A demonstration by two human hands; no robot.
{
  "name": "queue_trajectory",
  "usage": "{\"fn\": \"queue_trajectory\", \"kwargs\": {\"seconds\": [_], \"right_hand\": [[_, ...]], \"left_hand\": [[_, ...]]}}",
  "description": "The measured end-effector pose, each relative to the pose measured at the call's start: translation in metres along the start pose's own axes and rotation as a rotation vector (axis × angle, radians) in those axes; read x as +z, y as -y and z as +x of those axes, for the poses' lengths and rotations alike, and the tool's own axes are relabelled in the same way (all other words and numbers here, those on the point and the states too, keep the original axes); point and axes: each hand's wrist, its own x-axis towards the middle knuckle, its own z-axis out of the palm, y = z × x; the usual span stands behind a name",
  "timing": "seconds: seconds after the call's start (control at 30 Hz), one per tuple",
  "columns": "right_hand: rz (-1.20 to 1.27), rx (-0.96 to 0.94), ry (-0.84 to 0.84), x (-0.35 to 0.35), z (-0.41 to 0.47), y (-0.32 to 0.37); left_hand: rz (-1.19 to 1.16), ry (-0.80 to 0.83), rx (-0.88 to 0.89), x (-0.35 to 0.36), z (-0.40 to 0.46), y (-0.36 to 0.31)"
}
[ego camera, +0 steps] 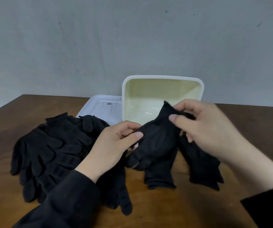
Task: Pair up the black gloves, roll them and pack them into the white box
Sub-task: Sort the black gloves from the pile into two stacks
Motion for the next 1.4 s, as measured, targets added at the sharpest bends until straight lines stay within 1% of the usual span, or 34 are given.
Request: {"fn": "queue_trajectory", "kwargs": {"seconds": [0.1,0.17,0.2,0.23,0.27,0.33,0.37,0.4,0.47,0.57,0.63,0.67,0.73,0.8,0.83,0.9,0.97,1.03,1.1,1.13,1.2,1.27,1.33,1.4], "right_hand": [[0.013,0.051,-0.102,-0.031,0.010,0.001],[0.013,0.095,-0.104,-0.052,0.015,-0.001],[0.005,0.127,-0.071,-0.061,0.018,-0.003],[-0.007,0.165,-0.032,-0.069,0.019,-0.005],[-0.025,0.194,-0.018,-0.076,0.022,-0.010],[-0.061,0.218,-0.088,-0.087,0.028,-0.021],[-0.075,0.208,-0.151,-0.091,0.030,-0.026],[-0.088,0.185,-0.221,-0.094,0.031,-0.031],[-0.109,0.116,-0.340,-0.094,0.028,-0.038],[-0.200,0.041,-0.403,-0.081,0.006,-0.049],[-0.301,0.044,-0.354,-0.063,-0.018,-0.067],[-0.320,0.068,-0.283,-0.053,-0.032,-0.080],[-0.337,0.136,-0.072,-0.029,-0.061,-0.104],[-0.426,0.118,0.132,-0.011,-0.085,-0.125],[-0.447,0.101,0.179,-0.006,-0.092,-0.132],[-0.443,0.102,0.163,-0.005,-0.096,-0.136],[-0.468,0.042,0.105,-0.007,-0.095,-0.131],[-0.458,-0.079,-0.015,-0.003,-0.090,-0.118],[-0.365,-0.150,-0.097,0.007,-0.084,-0.101],[-0.303,-0.161,-0.096,0.019,-0.079,-0.093],[-0.256,-0.164,-0.021,0.038,-0.072,-0.082],[-0.267,-0.171,0.083,0.060,-0.067,-0.081],[-0.284,-0.151,0.175,0.075,-0.066,-0.087],[-0.297,-0.136,0.236,0.082,-0.067,-0.095]], "left_hand": [[0.116,-0.077,0.011,-0.001,0.003,0.012],[0.231,-0.080,0.015,0.001,0.004,0.018],[0.310,-0.037,0.023,0.001,0.003,0.021],[0.413,0.046,0.038,0.003,0.002,0.023],[0.527,0.165,0.054,0.005,0.002,0.026],[0.719,0.408,0.067,0.011,0.001,0.032],[0.779,0.488,0.061,0.014,0.002,0.034],[0.815,0.532,0.045,0.016,0.002,0.036],[0.830,0.542,0.020,0.017,0.002,0.037],[0.811,0.523,0.002,0.015,0.003,0.037],[0.797,0.513,0.004,0.014,0.002,0.038],[0.797,0.509,0.010,0.014,0.002,0.039],[0.800,0.499,0.031,0.015,0.002,0.040],[0.798,0.476,0.056,0.016,0.002,0.041],[0.799,0.469,0.067,0.016,0.001,0.041],[0.810,0.461,0.096,0.016,0.001,0.042],[0.811,0.445,0.121,0.016,0.001,0.041],[0.796,0.407,0.148,0.014,0.000,0.037],[0.777,0.353,0.169,0.013,-0.001,0.032],[0.778,0.320,0.167,0.009,-0.002,0.030],[0.762,0.231,0.178,0.007,0.000,0.026],[0.724,0.063,0.181,-0.001,0.002,0.023],[0.716,-0.182,0.146,-0.017,0.008,0.023],[0.762,-0.435,0.073,-0.041,0.015,0.027]]}}
